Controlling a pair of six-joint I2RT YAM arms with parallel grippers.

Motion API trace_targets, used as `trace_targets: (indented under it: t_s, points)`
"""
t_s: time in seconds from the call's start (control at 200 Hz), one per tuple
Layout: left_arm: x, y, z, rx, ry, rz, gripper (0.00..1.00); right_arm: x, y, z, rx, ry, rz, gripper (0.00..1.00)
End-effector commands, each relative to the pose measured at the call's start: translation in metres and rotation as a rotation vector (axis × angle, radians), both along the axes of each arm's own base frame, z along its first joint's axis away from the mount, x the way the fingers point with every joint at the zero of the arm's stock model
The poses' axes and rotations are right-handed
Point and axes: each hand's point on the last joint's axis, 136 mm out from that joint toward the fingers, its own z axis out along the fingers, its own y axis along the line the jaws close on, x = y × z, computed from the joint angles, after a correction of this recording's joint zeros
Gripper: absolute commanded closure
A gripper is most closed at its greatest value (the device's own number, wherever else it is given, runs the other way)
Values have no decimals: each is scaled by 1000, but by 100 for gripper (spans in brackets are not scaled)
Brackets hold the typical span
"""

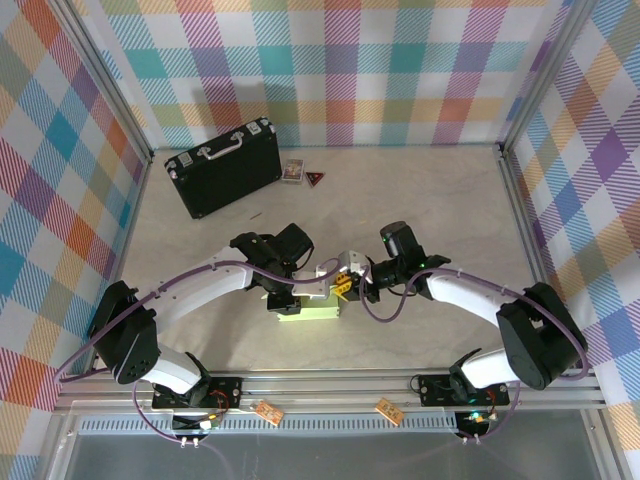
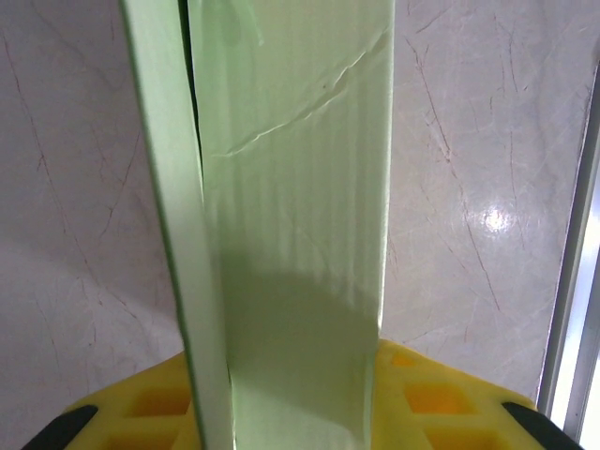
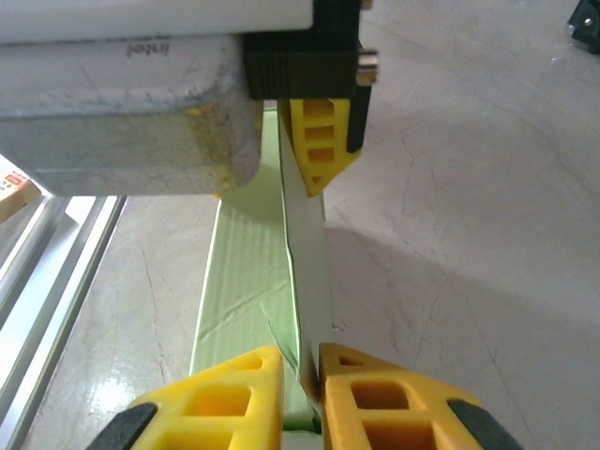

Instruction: Fold the paper box

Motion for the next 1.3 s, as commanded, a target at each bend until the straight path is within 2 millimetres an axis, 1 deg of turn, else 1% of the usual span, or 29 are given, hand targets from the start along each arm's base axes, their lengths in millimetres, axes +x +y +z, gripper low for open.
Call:
trace_targets:
  t_s: [0.0, 0.05, 0.16, 0.245, 0.285, 0.335, 0.345, 0.46, 0.475, 0.49, 0.505, 0.585, 0.705, 0.84, 0.915, 0.95, 1.03, 1.13, 1.29]
  points:
    - [-15, -6, -7, -19, 67, -35, 69, -2, 9, 13, 40, -37, 57, 81]
    - [-15, -6, -8, -19, 67, -34, 69, -2, 9, 12, 37, -40, 57, 81]
    - [-14, -5, -7, -19, 63, -33, 69, -1, 9, 12, 32, -47, 58, 84]
    - [-14, -6, -7, -20, 64, -34, 69, 1, 7, 6, 4, -51, 47, 85]
    - [-15, -6, -7, -19, 65, -33, 69, 2, 6, 4, -8, -59, 44, 89]
    - [-15, -5, -7, -19, 63, -34, 69, 4, 6, 3, -15, -66, 38, 99]
    - [-15, -5, -7, -19, 63, -33, 69, 4, 6, 2, -16, -66, 38, 100]
    - [-15, -5, -8, -18, 65, -34, 69, 7, 6, 4, -19, -83, 33, 100]
    - [-15, -5, -7, -19, 64, -34, 69, 7, 6, 4, -23, -85, 31, 97]
    - [-15, -5, -7, -19, 62, -33, 69, 9, 5, 3, -30, -87, 25, 90]
    - [-15, -5, -7, -19, 63, -34, 69, 9, 5, 3, -35, -89, 22, 87]
    - [-15, -5, -7, -20, 62, -34, 69, 10, 2, -3, -70, -95, 21, 81]
    - [-15, -5, -7, -19, 61, -35, 69, 11, 0, -8, -105, -95, 22, 77]
    - [-15, -4, -7, -21, 58, -35, 69, 10, -3, -12, -130, -105, 28, 78]
    - [-15, -4, -7, -22, 57, -34, 69, 11, -7, -18, -164, -109, 27, 78]
    - [-16, -4, -7, -23, 56, -36, 69, 13, -8, -21, -182, -113, 22, 79]
    - [-16, -4, -8, -20, 57, -35, 69, 14, -9, -22, -191, -120, 25, 86]
    - [-16, -3, -9, -16, 58, -34, 69, 11, -7, -18, -169, -118, 41, 100]
    - [-15, -3, -9, -15, 56, -33, 69, 8, -5, -11, -147, -115, 59, 100]
